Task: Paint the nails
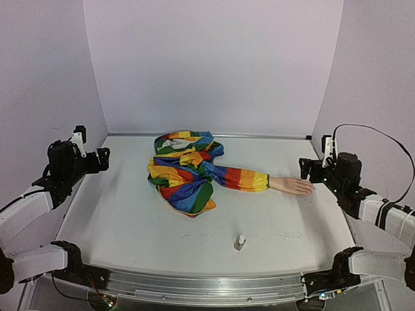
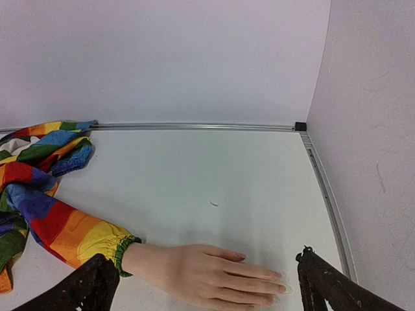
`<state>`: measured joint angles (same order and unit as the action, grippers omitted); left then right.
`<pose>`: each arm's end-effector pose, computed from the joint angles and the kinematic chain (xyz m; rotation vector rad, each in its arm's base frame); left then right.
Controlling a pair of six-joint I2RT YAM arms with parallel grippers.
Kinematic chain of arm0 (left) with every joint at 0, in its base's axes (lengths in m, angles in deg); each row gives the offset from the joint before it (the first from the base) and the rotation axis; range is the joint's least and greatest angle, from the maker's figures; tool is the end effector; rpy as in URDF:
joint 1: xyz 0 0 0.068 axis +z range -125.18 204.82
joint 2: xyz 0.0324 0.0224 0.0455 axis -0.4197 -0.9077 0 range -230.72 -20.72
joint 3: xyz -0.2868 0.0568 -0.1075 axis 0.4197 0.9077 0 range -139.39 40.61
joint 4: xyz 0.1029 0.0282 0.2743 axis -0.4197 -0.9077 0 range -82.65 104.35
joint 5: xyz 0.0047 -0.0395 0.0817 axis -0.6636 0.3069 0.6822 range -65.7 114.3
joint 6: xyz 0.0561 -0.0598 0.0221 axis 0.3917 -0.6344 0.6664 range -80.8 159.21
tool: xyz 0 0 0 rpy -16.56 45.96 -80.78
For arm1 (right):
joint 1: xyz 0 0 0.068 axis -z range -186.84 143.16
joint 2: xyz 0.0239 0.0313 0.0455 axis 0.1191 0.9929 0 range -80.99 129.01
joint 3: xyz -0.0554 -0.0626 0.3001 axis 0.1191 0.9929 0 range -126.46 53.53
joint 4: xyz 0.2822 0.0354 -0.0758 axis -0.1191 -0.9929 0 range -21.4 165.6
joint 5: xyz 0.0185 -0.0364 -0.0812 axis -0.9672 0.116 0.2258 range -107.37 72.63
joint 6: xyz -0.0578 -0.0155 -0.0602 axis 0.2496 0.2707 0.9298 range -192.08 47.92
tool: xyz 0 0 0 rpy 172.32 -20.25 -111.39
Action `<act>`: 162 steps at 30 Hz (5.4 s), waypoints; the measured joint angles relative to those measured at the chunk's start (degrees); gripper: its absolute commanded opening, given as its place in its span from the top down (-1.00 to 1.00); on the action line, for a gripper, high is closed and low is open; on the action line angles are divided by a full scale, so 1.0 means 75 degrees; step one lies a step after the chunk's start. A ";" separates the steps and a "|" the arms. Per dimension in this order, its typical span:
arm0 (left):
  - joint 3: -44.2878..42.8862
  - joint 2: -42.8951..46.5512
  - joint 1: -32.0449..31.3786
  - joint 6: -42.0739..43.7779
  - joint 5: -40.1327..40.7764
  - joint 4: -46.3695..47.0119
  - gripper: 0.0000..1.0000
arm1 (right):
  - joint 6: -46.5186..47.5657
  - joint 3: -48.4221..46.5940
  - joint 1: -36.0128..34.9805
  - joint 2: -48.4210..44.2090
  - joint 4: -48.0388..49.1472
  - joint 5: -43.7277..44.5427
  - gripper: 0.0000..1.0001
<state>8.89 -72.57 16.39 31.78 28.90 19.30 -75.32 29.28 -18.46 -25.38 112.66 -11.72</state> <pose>0.2570 -0.0320 0.2736 -0.0405 1.8362 -0.1205 0.2621 0.0464 0.2845 -0.0274 1.4729 0.1383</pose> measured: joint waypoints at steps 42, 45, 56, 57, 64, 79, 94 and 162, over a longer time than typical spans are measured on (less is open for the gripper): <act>-0.0796 -0.1769 -0.1900 -0.2168 -0.2862 -0.1676 -0.99 | -0.3217 -0.4371 -0.6991 0.3832 -0.7169 -0.1195 -0.69; -0.0854 -0.1769 -0.1938 -0.2226 -0.2865 -0.1673 -0.99 | -0.3456 -0.4371 -0.7155 0.3923 -0.7466 -0.1157 -0.54; -0.1058 -0.1944 -0.1979 -0.2285 -0.2943 -0.1676 -0.99 | -0.3993 -0.4371 -0.7157 0.4409 -0.7630 -0.0475 -0.10; -0.1072 -0.1961 -0.1979 -0.2288 -0.2961 -0.1667 -0.99 | -0.4039 -0.4371 -0.7157 0.4479 -0.7630 -0.0388 -0.08; -0.1128 -0.2014 -0.1979 -0.2299 -0.3022 -0.1667 -0.99 | -0.4173 -0.4371 -0.7157 0.4602 -0.7603 -0.0058 0.07; -0.1172 -0.2154 -0.1979 -0.2407 -0.3293 -0.1667 -0.99 | -0.4173 -0.4363 -0.7157 0.4975 -0.7248 -0.0070 0.63; -0.1524 -0.2162 -0.4258 -0.0970 -0.2127 -0.1241 -0.99 | -0.4503 -0.4628 -0.6866 0.4628 -0.6916 0.0221 1.00; -0.3010 -0.5616 -0.6566 0.2142 -0.4672 0.1067 1.00 | -0.1373 -0.5243 -0.5225 0.3555 -0.5391 -0.4138 1.00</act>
<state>-13.69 -114.69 -32.85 47.85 -6.14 27.30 -85.62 -10.04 -57.65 1.29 72.22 -42.75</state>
